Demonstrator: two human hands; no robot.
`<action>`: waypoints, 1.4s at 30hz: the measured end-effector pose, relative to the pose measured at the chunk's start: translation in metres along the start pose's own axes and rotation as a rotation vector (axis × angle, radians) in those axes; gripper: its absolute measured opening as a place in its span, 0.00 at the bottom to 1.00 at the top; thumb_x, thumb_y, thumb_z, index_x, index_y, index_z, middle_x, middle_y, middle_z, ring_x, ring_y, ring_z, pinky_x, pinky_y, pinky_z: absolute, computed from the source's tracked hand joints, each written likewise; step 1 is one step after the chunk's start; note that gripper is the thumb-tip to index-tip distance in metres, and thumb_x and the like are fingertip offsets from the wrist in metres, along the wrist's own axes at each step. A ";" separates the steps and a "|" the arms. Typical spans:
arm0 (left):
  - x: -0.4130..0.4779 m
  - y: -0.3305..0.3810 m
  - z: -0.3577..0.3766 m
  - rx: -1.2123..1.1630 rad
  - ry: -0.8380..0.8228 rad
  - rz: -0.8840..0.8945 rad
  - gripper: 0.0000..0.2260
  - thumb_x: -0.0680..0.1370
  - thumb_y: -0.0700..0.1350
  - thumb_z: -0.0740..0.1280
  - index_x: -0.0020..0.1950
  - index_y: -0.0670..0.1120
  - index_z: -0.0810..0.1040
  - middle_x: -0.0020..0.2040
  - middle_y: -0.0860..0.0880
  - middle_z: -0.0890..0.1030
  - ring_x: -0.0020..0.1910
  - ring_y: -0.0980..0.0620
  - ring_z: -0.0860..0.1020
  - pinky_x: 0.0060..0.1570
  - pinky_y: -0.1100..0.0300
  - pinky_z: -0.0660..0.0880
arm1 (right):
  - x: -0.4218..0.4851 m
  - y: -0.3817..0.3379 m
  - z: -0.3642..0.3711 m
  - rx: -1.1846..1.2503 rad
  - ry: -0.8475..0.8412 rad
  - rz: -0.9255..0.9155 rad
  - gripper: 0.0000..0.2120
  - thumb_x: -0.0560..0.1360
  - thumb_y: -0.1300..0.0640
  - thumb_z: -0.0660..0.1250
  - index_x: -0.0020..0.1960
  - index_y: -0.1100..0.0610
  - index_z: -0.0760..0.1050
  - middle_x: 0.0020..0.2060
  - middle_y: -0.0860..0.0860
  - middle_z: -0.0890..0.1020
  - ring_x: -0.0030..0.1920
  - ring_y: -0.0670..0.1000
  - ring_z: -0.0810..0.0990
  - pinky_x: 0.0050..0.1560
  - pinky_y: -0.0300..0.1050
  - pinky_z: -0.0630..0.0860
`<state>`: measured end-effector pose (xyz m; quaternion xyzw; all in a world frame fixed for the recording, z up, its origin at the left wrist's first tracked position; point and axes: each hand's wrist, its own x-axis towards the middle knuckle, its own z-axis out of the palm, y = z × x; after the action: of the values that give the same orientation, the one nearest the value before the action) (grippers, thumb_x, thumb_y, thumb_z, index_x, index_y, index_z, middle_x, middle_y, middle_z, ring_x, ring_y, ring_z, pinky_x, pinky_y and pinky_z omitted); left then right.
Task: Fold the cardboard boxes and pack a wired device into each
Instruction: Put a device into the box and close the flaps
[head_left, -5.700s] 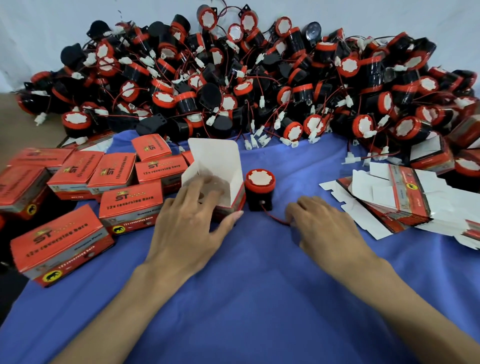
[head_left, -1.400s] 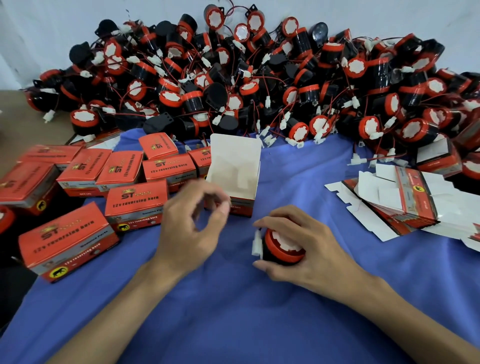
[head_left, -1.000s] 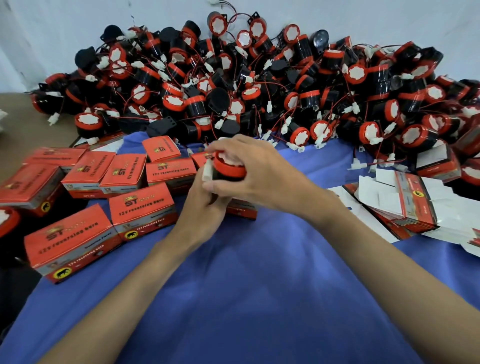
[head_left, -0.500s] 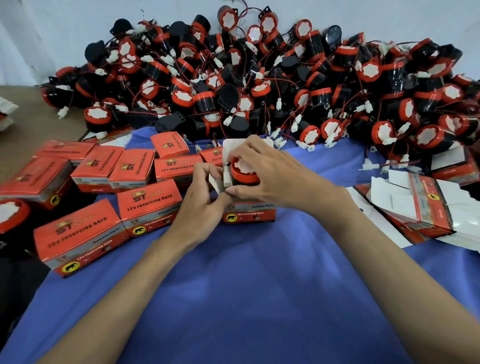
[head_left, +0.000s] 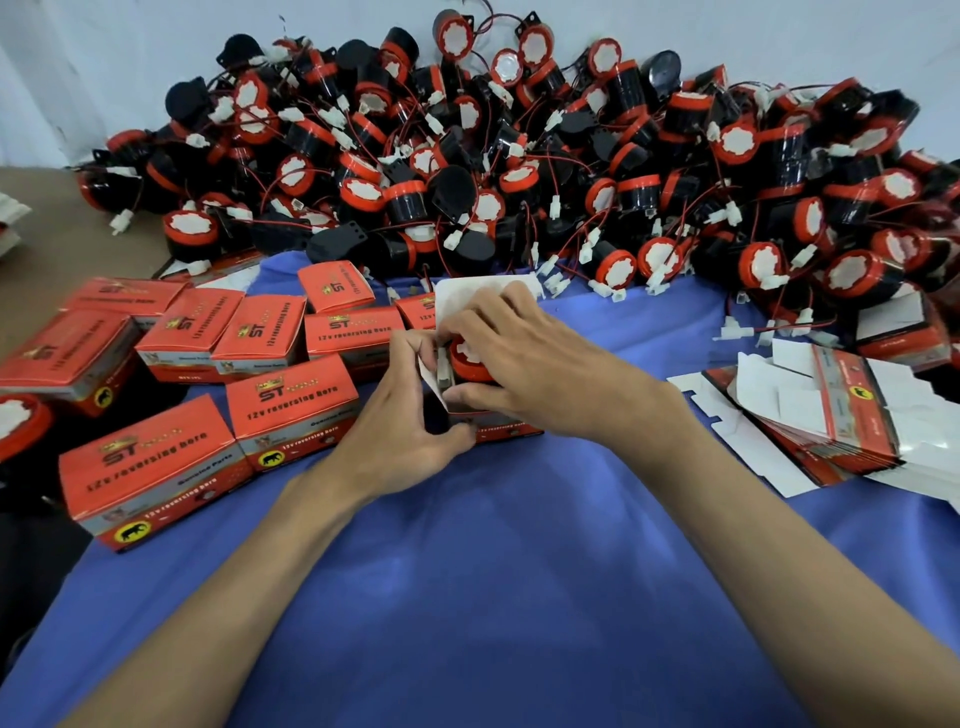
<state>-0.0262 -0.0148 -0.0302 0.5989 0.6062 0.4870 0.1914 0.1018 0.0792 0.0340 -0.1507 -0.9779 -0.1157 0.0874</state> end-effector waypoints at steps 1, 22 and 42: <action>0.001 -0.002 0.001 0.003 0.006 0.007 0.24 0.67 0.43 0.72 0.50 0.49 0.57 0.48 0.45 0.75 0.47 0.47 0.77 0.48 0.51 0.76 | 0.000 0.000 -0.001 -0.008 0.004 0.006 0.25 0.79 0.40 0.57 0.69 0.56 0.64 0.61 0.53 0.68 0.56 0.54 0.64 0.60 0.44 0.60; 0.003 -0.007 0.004 0.054 0.058 0.048 0.27 0.68 0.41 0.78 0.51 0.57 0.61 0.47 0.59 0.75 0.49 0.61 0.78 0.49 0.71 0.72 | -0.003 0.001 0.006 0.091 0.027 0.122 0.22 0.76 0.45 0.63 0.66 0.54 0.65 0.60 0.53 0.66 0.55 0.52 0.66 0.54 0.40 0.61; 0.007 -0.006 0.001 0.065 0.085 0.051 0.26 0.68 0.39 0.78 0.50 0.57 0.63 0.50 0.55 0.77 0.52 0.59 0.78 0.53 0.71 0.72 | -0.011 0.019 0.001 0.109 0.114 0.234 0.24 0.69 0.43 0.72 0.57 0.52 0.67 0.51 0.46 0.72 0.40 0.56 0.73 0.36 0.45 0.60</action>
<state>-0.0299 -0.0073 -0.0331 0.5990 0.6138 0.4967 0.1335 0.1180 0.0943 0.0342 -0.2521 -0.9518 -0.0597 0.1640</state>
